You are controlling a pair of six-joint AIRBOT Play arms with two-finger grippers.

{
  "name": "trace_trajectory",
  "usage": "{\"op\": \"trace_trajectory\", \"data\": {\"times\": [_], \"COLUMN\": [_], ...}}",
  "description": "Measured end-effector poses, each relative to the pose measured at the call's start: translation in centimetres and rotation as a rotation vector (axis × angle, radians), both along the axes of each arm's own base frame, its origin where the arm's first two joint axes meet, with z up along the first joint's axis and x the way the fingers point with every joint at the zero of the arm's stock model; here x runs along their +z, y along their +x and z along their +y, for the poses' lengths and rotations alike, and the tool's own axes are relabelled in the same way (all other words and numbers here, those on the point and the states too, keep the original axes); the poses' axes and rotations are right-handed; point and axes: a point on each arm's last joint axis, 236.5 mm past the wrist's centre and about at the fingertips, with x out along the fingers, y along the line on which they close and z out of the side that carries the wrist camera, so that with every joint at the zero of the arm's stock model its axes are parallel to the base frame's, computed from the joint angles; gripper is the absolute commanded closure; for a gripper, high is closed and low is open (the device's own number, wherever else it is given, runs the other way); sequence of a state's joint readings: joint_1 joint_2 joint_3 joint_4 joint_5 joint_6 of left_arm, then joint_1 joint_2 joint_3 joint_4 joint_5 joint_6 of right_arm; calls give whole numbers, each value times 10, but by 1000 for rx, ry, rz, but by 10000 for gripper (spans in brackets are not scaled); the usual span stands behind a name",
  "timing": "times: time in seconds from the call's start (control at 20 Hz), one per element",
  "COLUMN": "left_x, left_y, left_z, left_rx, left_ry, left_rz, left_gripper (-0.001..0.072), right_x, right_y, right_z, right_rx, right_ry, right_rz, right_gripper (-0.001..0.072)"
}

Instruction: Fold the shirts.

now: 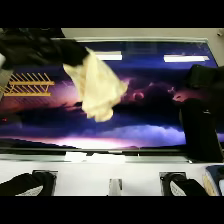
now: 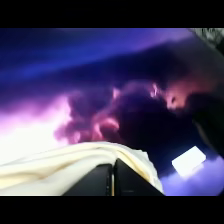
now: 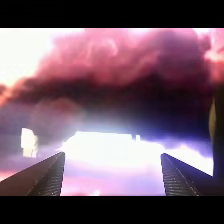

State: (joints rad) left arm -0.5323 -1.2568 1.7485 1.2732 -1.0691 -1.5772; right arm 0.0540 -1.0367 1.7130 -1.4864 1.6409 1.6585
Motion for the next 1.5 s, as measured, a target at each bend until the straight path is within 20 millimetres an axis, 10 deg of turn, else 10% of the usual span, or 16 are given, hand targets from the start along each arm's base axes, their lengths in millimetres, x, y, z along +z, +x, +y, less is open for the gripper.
{"op": "trace_trajectory", "data": {"times": [0.25,0.35,0.55,0.8,1.0,1.5], "left_x": [-189,-234,-245,-224,-267,-362], "left_y": [-67,-94,-93,-52,-78,-141], "left_z": [-58,-74,-69,41,104,28], "left_rx": [-133,-166,-143,24,130,159], "left_ry": [154,161,149,260,297,36], "left_rz": [398,521,587,585,763,1017], "left_gripper": [649,21,-8,2,1,24], "right_x": [-17,-31,-71,-123,-164,-250], "right_y": [-28,-27,-20,-15,-22,-76], "right_z": [-3,-3,2,25,41,54], "right_rx": [2,1,7,44,57,58], "right_ry": [-15,-17,-1,78,148,213], "right_rz": [106,151,264,393,480,726], "right_gripper": [105,105,105,106,106,105]}}
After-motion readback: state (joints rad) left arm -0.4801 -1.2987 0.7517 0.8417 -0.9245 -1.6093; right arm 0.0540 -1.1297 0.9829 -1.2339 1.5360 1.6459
